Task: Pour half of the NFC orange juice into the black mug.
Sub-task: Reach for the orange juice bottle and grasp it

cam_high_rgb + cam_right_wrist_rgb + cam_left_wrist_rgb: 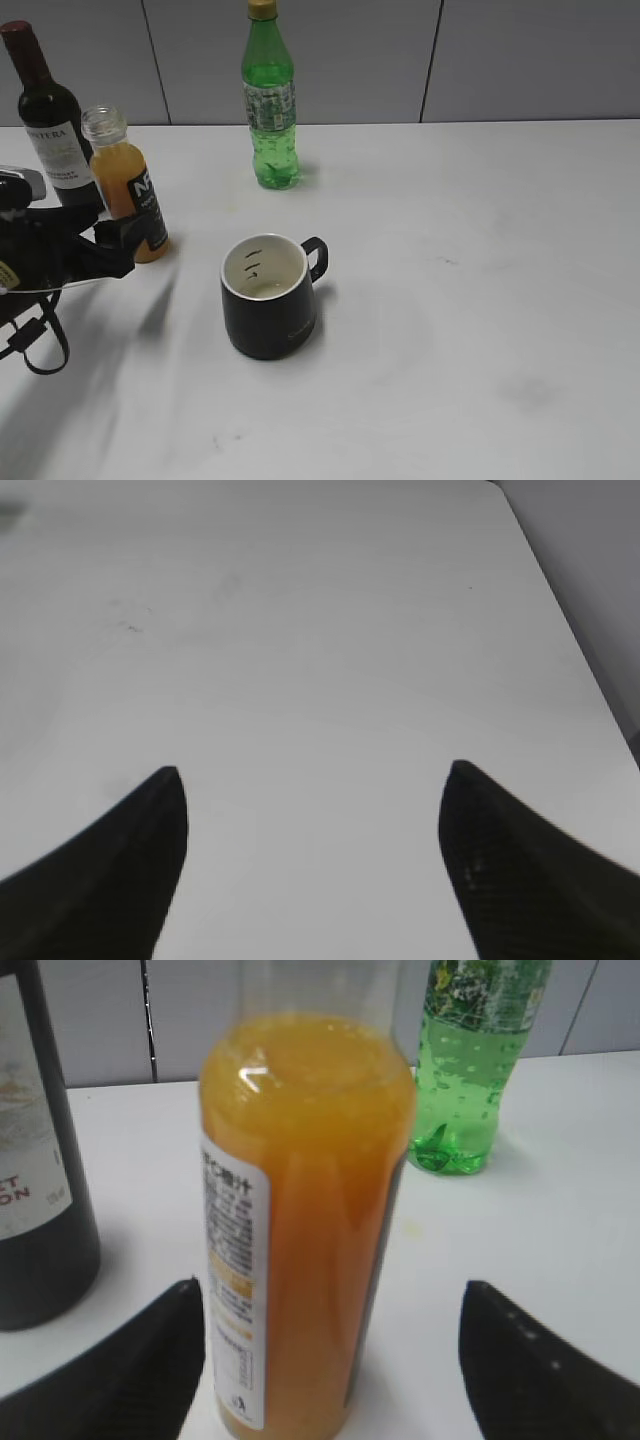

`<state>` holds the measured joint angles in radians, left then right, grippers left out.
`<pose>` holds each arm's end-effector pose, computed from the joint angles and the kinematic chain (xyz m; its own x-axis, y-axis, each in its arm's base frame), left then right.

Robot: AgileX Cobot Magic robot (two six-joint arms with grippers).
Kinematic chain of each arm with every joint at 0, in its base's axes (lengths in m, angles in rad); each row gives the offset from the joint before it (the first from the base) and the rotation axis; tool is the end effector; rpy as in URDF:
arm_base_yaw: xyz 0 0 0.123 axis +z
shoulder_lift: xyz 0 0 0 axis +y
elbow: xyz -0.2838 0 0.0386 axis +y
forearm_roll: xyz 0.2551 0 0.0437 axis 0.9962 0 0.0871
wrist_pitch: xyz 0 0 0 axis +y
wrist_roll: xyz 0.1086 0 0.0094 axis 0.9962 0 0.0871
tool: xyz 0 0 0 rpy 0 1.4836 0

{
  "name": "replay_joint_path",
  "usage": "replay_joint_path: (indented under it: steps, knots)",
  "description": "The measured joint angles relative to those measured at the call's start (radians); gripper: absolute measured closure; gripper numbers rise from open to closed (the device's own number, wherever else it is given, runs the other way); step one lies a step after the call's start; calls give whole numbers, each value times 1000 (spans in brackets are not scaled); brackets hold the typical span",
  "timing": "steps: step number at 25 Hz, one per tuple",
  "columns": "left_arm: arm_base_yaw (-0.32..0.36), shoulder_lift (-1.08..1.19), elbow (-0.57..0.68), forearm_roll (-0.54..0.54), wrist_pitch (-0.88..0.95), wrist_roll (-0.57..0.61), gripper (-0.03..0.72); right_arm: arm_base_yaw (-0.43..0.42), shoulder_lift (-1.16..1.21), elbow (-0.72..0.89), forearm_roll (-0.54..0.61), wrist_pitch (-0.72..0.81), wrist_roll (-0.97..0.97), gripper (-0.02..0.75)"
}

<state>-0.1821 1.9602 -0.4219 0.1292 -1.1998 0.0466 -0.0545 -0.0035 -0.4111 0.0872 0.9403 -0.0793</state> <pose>0.2928 -0.0672 0.0901 -0.2187 0.1347 -0.9665 0.3159 0.9469 0.0605 0.0308 0.0060 0.2573 -0.4219 -0.0048 -0.9066 -0.0210 0.9998 0.0045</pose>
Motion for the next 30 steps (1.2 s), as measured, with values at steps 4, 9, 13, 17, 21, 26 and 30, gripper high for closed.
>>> replay_joint_path:
  steps: [4, 9, 13, 17, 21, 26, 30]
  knots:
    - [0, 31, -42, -2, 17, 2, 83, 0, 0, 0, 0, 0, 0, 143]
    - [0, 74, -82, -2, 25, 4, 83, 0, 0, 0, 0, 0, 1, 143]
    - [0, 113, -130, -2, 27, 5, 83, 0, 0, 0, 0, 0, 1, 143]
    - [0, 144, -177, 2, 40, 5, 83, 0, 0, 0, 0, 0, 1, 143]
    - [0, 156, -220, 3, 60, 5, 70, 0, 0, 0, -1, 0, 1, 143]
    - [0, 164, -271, 5, 87, 5, 57, 0, 0, 0, 0, 0, 1, 143]
    - [0, 177, -292, 5, 93, 5, 53, 0, 0, 0, 0, 1, 1, 143]
